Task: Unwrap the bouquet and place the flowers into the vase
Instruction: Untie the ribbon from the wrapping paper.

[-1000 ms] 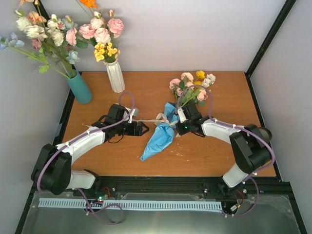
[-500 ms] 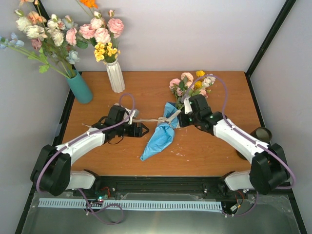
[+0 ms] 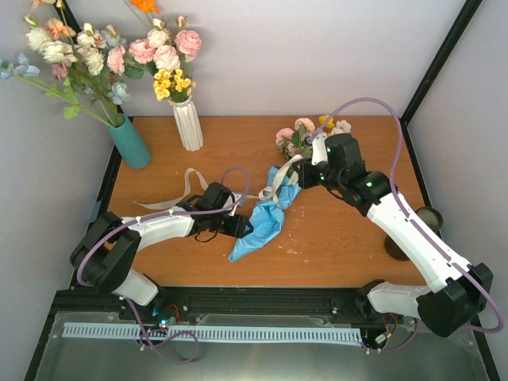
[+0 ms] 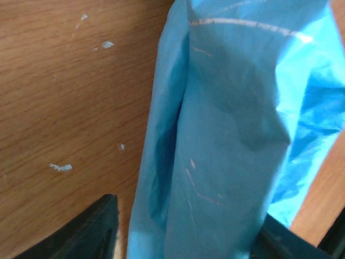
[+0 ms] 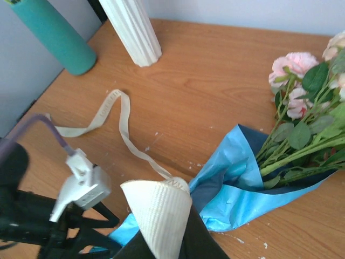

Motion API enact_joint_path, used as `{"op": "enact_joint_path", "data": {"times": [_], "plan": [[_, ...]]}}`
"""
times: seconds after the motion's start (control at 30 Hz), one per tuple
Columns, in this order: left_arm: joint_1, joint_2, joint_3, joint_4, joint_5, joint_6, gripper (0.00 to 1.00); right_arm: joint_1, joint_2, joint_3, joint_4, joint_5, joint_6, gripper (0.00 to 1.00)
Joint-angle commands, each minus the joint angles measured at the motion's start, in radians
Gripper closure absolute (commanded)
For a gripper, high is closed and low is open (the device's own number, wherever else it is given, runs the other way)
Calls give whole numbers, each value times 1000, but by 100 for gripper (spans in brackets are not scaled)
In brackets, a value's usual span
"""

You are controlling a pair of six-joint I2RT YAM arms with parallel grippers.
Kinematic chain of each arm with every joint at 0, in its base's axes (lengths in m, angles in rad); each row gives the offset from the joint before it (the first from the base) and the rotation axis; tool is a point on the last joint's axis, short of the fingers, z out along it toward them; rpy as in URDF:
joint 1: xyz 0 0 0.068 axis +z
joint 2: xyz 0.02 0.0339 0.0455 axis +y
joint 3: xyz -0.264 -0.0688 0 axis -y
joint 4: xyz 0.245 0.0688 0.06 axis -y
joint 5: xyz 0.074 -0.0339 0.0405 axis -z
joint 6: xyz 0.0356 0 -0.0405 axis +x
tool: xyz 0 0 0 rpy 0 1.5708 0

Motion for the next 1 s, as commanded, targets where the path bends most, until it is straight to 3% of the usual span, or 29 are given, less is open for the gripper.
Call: {"op": "enact_joint_path", "data": {"times": [0.0,0.1,0.23,0.4,0.63,0.8,0.97], "plan": [[-24,43,45,74,-53,18,58,8,-66,67,-62,17,13,97],[-24,44,40,84,-77,9,83,8,-99,111,-86,48,17,97],[-24,9,28,84,-123,-15,99,8,-154,151,-118,145,49,97],[-24,-35,6,66,-193,-46,100,8,-253,128,-127,282,77,97],[-23,-41,-24,81,-171,-80,100,7,-363,77,-131,397,95,97],[-24,-37,-42,112,-119,-72,100,7,-351,104,-48,257,51,97],[-24,-43,-64,149,-46,-46,99,8,-192,175,43,75,36,97]]}}
